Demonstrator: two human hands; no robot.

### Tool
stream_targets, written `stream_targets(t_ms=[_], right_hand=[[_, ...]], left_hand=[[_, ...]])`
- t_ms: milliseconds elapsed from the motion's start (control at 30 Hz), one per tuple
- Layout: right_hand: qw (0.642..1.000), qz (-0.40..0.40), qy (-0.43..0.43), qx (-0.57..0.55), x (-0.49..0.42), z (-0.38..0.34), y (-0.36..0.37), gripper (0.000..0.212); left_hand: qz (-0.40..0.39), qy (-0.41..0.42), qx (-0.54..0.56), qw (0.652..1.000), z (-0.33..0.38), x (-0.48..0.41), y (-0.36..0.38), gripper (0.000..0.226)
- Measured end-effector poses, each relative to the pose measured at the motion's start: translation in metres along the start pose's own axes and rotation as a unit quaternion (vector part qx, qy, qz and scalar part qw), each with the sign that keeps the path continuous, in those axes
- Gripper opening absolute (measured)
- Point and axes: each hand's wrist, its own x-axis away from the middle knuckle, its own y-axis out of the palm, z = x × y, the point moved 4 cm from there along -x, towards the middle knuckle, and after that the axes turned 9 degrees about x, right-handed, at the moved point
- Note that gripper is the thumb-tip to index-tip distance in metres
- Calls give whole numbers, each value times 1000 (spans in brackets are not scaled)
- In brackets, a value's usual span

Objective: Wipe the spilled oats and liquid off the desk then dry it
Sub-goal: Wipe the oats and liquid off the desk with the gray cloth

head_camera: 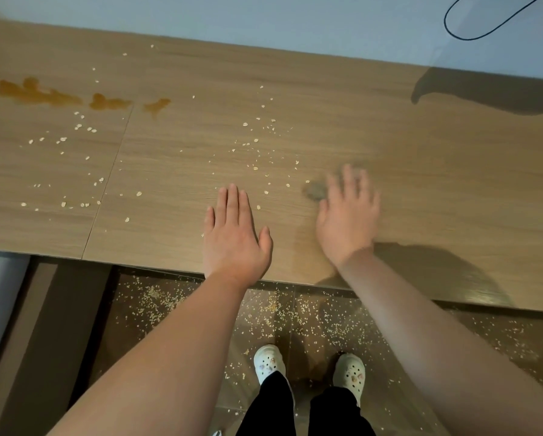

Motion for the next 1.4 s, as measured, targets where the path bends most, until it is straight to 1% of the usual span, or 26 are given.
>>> stream_targets(t_ms=[100,167,200,267,333,400,467,533,600,667,733,833,867,900,933,1000,1033,1067,1100,1133,1200,1267,1300,1333,1367,1400], right_hand=[[976,-63,-207,21,30,0,1,56],[967,-76,-240,47,14,32,4,59],[976,-56,-203,55,-1,49,6,61],[999,-1,-46,12,-33,79,6,56],[991,28,112,-61,-55,88,5,50],[978,28,180,-102,-60,71,3,50],[990,36,103,-94,-52,42,1,51],[994,64,-73,-43,-31,21,4,52],[966,57,-251,-36,-27,31,6,50],[934,42,-353,-38,-51,57,5,49],[947,61,-313,-30,-88,79,5,48],[990,54,-122,-53,-121,81,-1,48],[992,45,-105,-48,-119,74,-3,50],[987,48,-148,-30,-112,65,-4,51],[968,58,-245,-12,-102,58,-3,53],[885,70,-460,13,-79,61,3,52],[850,75,-521,18,-81,70,4,52],[838,75,-540,22,-94,78,5,53],[853,77,-515,26,-114,85,6,53],[890,79,-448,24,-135,92,6,53],[964,76,-255,-5,-176,108,1,51],[993,58,-96,-34,-197,114,-3,49],[997,48,-50,-41,-198,110,-4,49],[997,43,-39,-42,-195,101,-5,49],[996,48,-68,-39,-188,90,-6,49],[988,63,-139,-34,-180,80,-6,49]], left_hand=[[-2,-1,1,1000,0,0,0,73],[-4,-1,-4,1000,0,0,0,73],[-6,-2,-7,1000,0,0,-1,73],[-7,-3,-6,1000,0,0,-1,73],[-8,-7,0,1000,0,1,-3,73],[-11,-9,-4,1000,1,1,-4,73],[-8,-6,-11,1000,1,1,-2,73],[-8,-8,-11,1000,-1,0,-2,74],[-7,-20,-14,1000,-1,0,-2,78],[-10,-36,-13,999,2,0,-4,81],[-9,-72,6,997,9,-3,-4,83],[20,-154,46,987,28,-6,-3,79],[32,-178,53,982,34,-6,-1,77],[42,-197,56,978,39,-7,1,76],[50,-210,52,975,42,-7,2,77],[61,-219,37,973,44,-8,4,79],[69,-221,34,972,43,-8,4,80],[76,-221,35,972,43,-9,4,80],[79,-222,34,971,43,-9,5,80],[78,-223,33,971,42,-10,6,80],[77,-224,29,971,42,-11,7,80],[80,-224,31,971,42,-10,7,80],[82,-224,33,971,42,-10,7,80],[84,-225,36,970,42,-11,7,81],[84,-226,39,970,42,-11,7,83],[84,-226,41,970,43,-11,7,85]])
